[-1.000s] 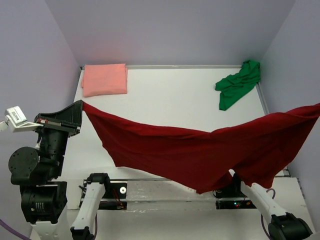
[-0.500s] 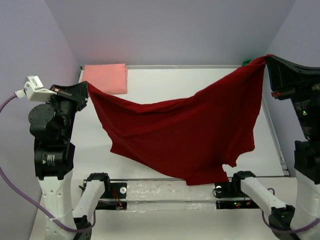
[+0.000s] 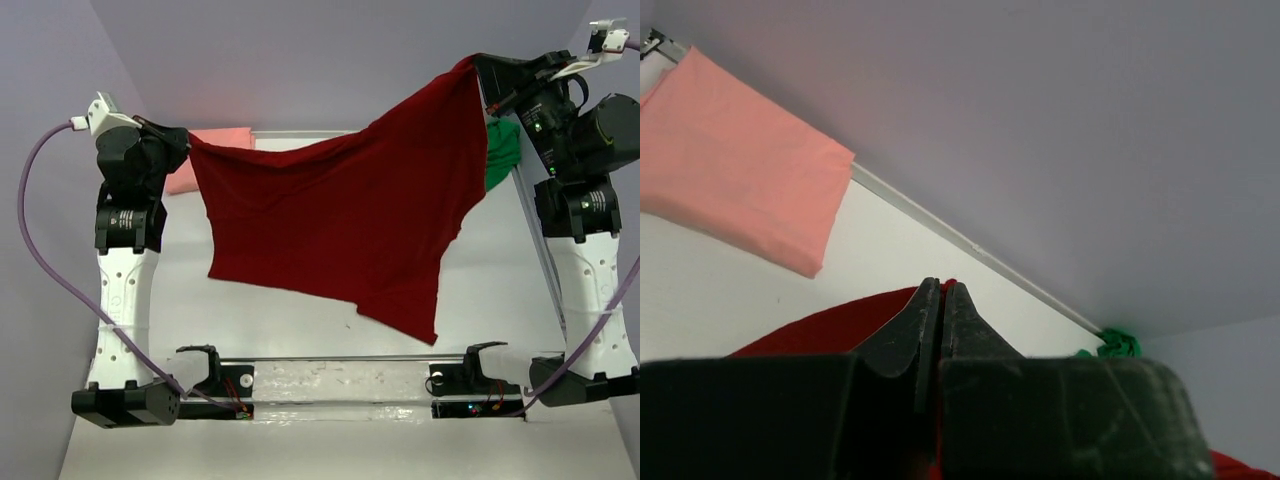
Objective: Fold and stack the t-shirts
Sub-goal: Flatten the tshirt out
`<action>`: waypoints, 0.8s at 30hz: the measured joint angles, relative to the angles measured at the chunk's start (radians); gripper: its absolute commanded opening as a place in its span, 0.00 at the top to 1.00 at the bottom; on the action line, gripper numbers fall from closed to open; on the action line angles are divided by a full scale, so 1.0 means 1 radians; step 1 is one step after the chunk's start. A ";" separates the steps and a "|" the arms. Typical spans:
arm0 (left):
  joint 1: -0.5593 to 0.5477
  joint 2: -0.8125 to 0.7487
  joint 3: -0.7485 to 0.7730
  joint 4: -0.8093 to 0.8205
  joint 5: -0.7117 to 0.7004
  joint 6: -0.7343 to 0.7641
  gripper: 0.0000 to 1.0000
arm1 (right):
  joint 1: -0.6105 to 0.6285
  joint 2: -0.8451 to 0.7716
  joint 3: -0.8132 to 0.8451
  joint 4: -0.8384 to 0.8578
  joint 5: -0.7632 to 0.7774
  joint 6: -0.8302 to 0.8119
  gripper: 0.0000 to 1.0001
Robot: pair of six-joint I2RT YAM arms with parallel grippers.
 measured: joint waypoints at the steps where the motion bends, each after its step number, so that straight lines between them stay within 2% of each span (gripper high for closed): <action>1: 0.004 0.002 0.005 -0.001 0.000 0.000 1.00 | 0.000 0.018 0.013 -0.002 -0.003 0.000 1.00; 6: 0.011 -0.032 0.064 -0.004 -0.015 0.012 1.00 | 0.000 0.029 0.094 -0.004 -0.036 0.030 1.00; 10: 0.011 -0.131 0.094 -0.035 -0.043 0.031 1.00 | 0.000 -0.002 0.195 -0.007 -0.079 0.072 1.00; 18: 0.011 -0.400 0.124 -0.137 -0.111 0.052 1.00 | 0.000 -0.211 0.290 -0.012 -0.129 0.146 1.00; 24: 0.011 -0.498 0.173 -0.189 -0.137 0.048 1.00 | 0.000 -0.318 0.399 -0.021 -0.152 0.171 1.00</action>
